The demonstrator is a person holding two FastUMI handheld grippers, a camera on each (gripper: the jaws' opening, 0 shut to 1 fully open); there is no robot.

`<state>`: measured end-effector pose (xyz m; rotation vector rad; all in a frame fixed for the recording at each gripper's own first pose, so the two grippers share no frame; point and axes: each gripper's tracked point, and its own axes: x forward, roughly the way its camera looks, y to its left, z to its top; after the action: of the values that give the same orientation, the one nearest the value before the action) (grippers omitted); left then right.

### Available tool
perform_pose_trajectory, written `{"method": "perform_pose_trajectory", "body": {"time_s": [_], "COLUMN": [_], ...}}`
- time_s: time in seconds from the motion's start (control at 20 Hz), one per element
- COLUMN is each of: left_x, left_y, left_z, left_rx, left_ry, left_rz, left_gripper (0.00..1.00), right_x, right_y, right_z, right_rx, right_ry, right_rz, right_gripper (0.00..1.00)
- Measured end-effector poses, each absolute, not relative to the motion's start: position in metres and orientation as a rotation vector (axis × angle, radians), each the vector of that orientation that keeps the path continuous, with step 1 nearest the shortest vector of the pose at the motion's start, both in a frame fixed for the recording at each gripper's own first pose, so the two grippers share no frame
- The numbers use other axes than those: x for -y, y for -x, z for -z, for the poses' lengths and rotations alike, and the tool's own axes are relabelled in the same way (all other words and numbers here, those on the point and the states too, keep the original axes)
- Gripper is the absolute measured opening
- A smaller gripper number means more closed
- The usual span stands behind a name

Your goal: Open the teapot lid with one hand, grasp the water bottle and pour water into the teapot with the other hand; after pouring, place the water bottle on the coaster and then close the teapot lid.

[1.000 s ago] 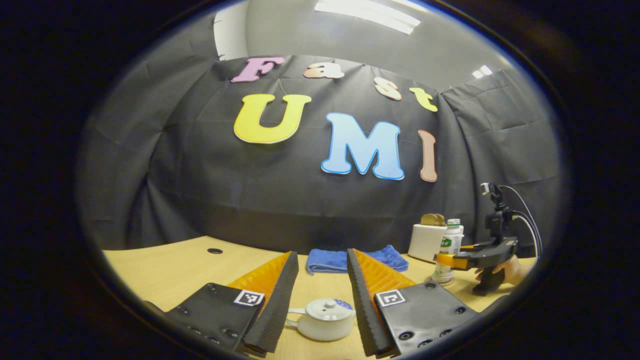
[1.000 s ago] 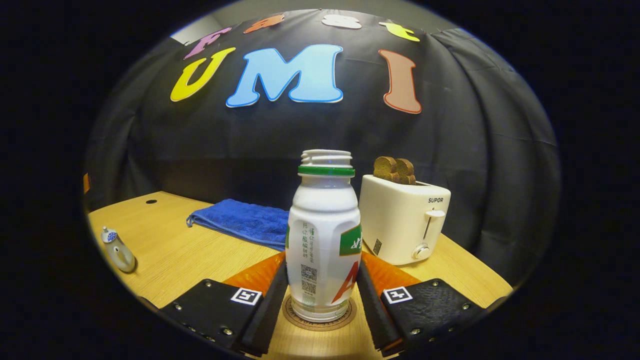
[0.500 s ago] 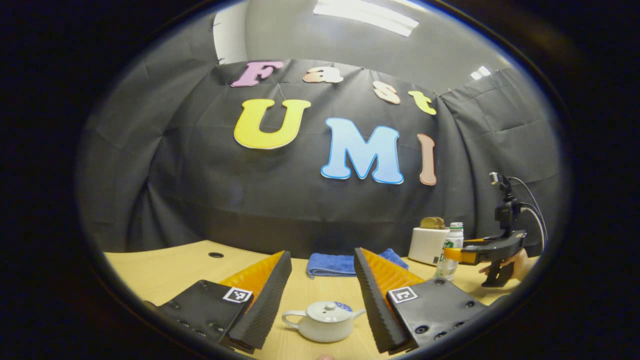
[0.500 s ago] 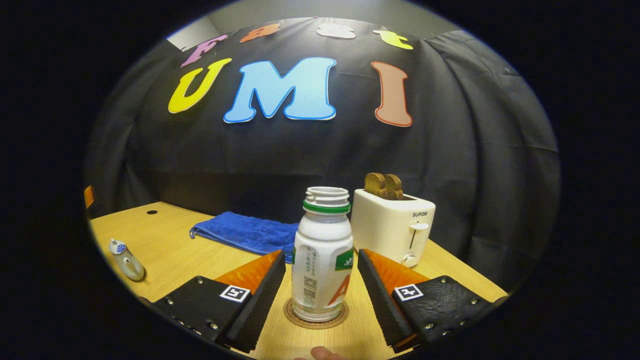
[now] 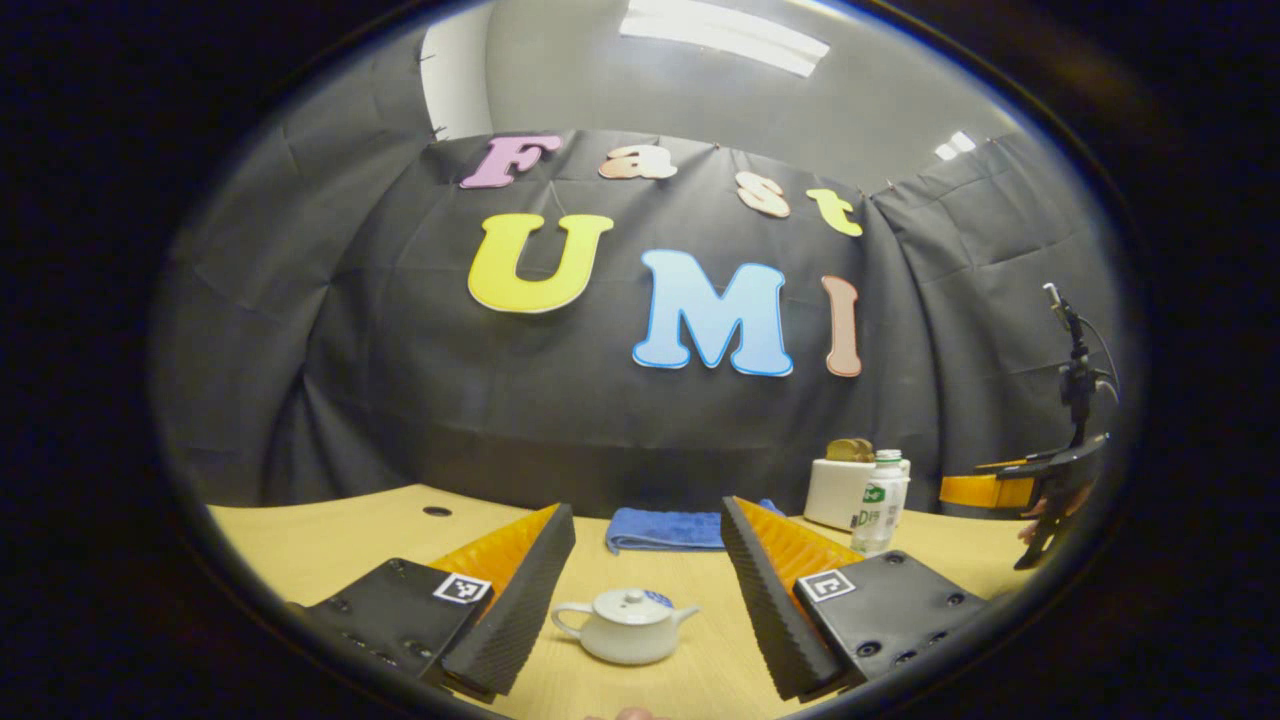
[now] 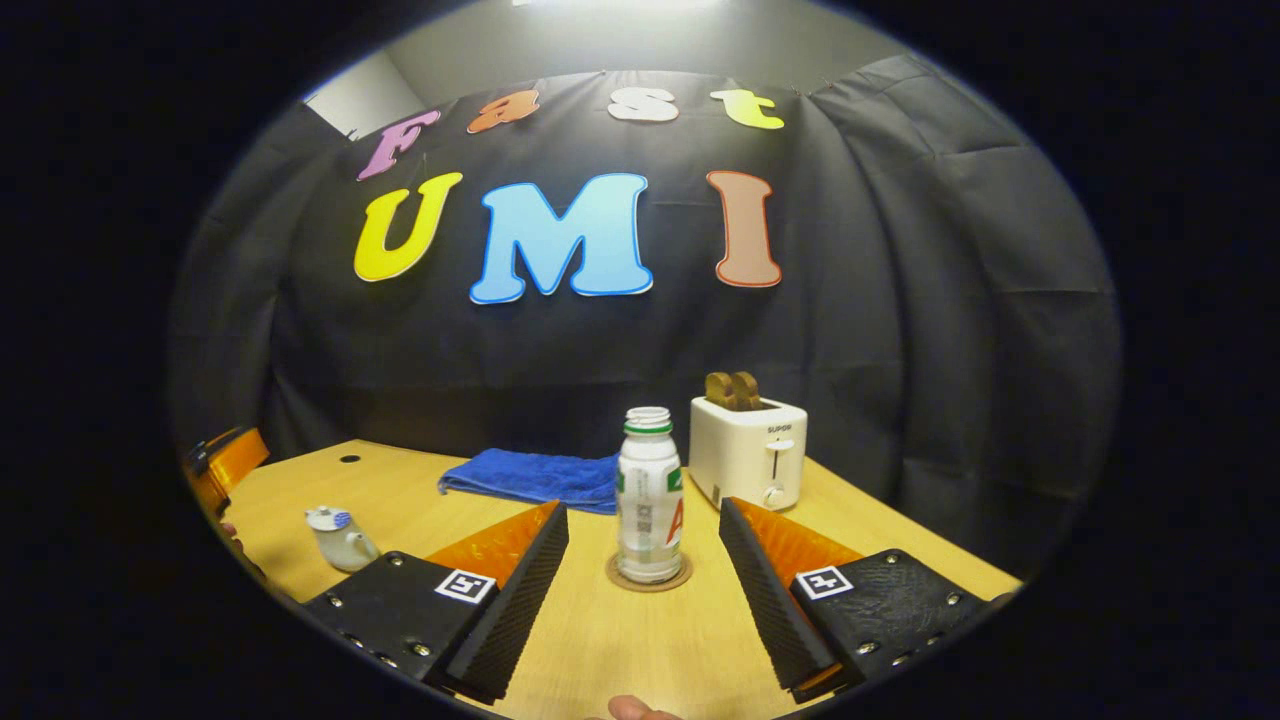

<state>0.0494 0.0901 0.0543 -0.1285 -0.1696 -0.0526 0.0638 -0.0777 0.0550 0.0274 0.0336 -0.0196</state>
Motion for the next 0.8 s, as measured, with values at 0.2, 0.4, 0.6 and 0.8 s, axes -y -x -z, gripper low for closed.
{"method": "perform_pose_trajectory", "body": {"time_s": [0.2, 0.4, 0.6, 0.8], "left_x": [-0.054, -0.023, -0.015, -0.005], "left_y": [-0.031, -0.018, -0.004, -0.003], "left_z": [-0.023, -0.001, -0.001, -0.002], "left_rx": [0.068, 0.012, -0.006, -0.005], "left_ry": [0.116, 0.08, -0.003, -0.008], "left_rz": [0.054, 0.04, -0.029, -0.012], "left_gripper": [0.99, 0.99, 0.99, 1.0], "right_x": [0.049, 0.02, 0.013, 0.003], "right_y": [-0.037, -0.016, -0.004, 0.008], "right_z": [-0.025, -0.004, 0.0, -0.001], "right_rx": [-0.042, -0.059, -0.032, -0.012], "right_ry": [0.015, 0.01, 0.004, 0.013], "right_rz": [0.02, -0.002, 0.039, 0.041], "right_gripper": [0.94, 0.95, 0.95, 0.95]}}
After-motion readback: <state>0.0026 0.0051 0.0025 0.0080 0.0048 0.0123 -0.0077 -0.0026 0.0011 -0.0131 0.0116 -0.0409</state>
